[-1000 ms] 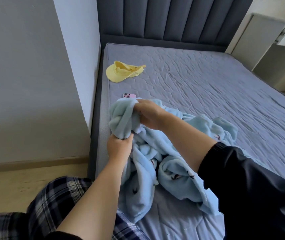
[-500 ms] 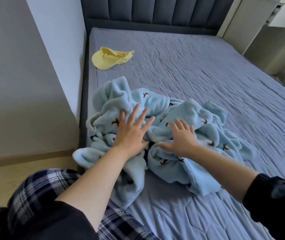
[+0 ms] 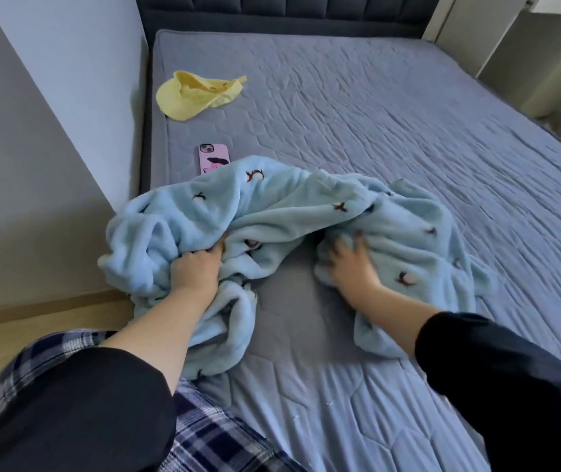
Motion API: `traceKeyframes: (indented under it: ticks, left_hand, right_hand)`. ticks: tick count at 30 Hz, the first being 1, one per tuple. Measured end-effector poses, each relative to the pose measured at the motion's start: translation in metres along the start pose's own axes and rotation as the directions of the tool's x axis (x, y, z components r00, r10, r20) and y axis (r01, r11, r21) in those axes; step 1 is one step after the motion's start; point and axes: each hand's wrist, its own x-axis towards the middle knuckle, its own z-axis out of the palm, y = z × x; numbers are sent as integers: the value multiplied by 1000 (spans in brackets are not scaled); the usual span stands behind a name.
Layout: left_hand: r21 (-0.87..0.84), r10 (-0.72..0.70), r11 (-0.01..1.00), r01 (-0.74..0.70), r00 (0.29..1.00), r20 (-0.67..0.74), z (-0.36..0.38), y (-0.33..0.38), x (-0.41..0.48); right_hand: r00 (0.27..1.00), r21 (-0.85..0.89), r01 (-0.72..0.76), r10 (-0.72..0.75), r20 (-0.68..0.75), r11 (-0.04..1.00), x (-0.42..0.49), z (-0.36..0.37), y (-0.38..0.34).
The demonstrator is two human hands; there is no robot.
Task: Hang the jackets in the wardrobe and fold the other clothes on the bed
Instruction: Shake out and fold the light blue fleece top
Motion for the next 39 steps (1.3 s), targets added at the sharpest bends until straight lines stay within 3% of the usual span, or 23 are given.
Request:
traceKeyframes:
  ticks: [1, 3, 5, 6, 8, 10, 11, 14, 17, 20, 23, 25, 27, 28, 30, 32, 34, 36, 38, 39]
  left_hand:
    - [7, -8, 1000, 8, 1000, -13, 0, 0, -1]
    - [7, -21, 1000, 21, 999, -24, 0, 1, -1]
    - [-32, -30, 999, 29, 999, -40, 1, 0, -3]
    - [-54, -38, 998, 35, 998, -52, 2, 1, -5]
    - [-89, -46, 995, 40, 997, -67, 2, 2, -7]
    - [-79, -13, 997, 8, 998, -64, 0, 4, -7]
    - [-84, 16, 996, -20, 999, -45, -2, 5, -7]
    - [-248, 94, 964, -97, 995, -25, -10, -2, -5]
    - [-488, 104, 844, -224, 960, -260, -28, -11, -11]
    - [-521, -36, 789, -326, 822, -568, -46, -17, -17]
    - [-547, -270, 811, -209, 695, -666, -58, -31, -16]
    - [-637, -469, 769, 48, 720, -511, -58, -44, -13]
    - [-696, -664, 627, 350, 707, -242, -54, -57, -11]
    - [-716, -729, 539, 444, 671, -132, -51, -63, -10]
    - [-787, -772, 363, 499, 634, 47, -45, -74, -9]
    - [-887, -679, 125, 445, 690, 250, -40, -81, -9]
    - [-930, -465, -104, 352, 809, 358, -41, -88, -10]
    - [-908, -143, -303, 290, 928, 344, -47, -96, -15]
    - [-855, 187, -417, 310, 949, 253, -51, -101, -20]
    - [-853, 291, -407, 326, 932, 217, -53, -102, -23]
  right_hand:
    - [988, 84, -157, 157, 5, 984, 5, 6, 22]
    - [887, 246, -460, 432, 160, 853, 10, 7, 68]
    - [795, 254, -603, 547, 262, 756, 10, 3, 93]
    - [770, 345, -637, 581, 263, 689, 9, -3, 96]
    - [741, 574, -614, 645, 185, 541, 11, -18, 91]
    - [710, 786, -463, 702, 52, 410, 18, -37, 76]
    - [713, 837, -348, 699, -56, 422, 21, -47, 66]
    - [805, 865, -43, 530, -267, 500, 35, -79, 28]
    - [912, 889, 104, 314, -265, 447, 53, -108, -10]
    - [953, 875, 211, 108, -284, 436, 68, -127, -41]
    - [970, 862, 239, -71, -232, 447, 76, -134, -62]
    - [973, 841, 225, -163, -165, 493, 78, -129, -71]
    - [976, 827, 185, -196, -93, 531, 78, -127, -77]
    - [977, 809, 168, -202, -62, 563, 77, -127, -81]
    - [978, 700, 170, -205, -35, 694, 80, -131, -90]
    - [994, 635, 105, -109, -34, 766, 83, -132, -92]
    - [994, 678, -27, 93, -61, 735, 86, -129, -82]
    - [967, 833, -165, 251, 32, 529, 89, -126, -59]
    - [976, 910, -201, 151, 156, 363, 86, -126, -36]
    - [982, 927, -190, 55, 182, 323, 82, -128, -27]
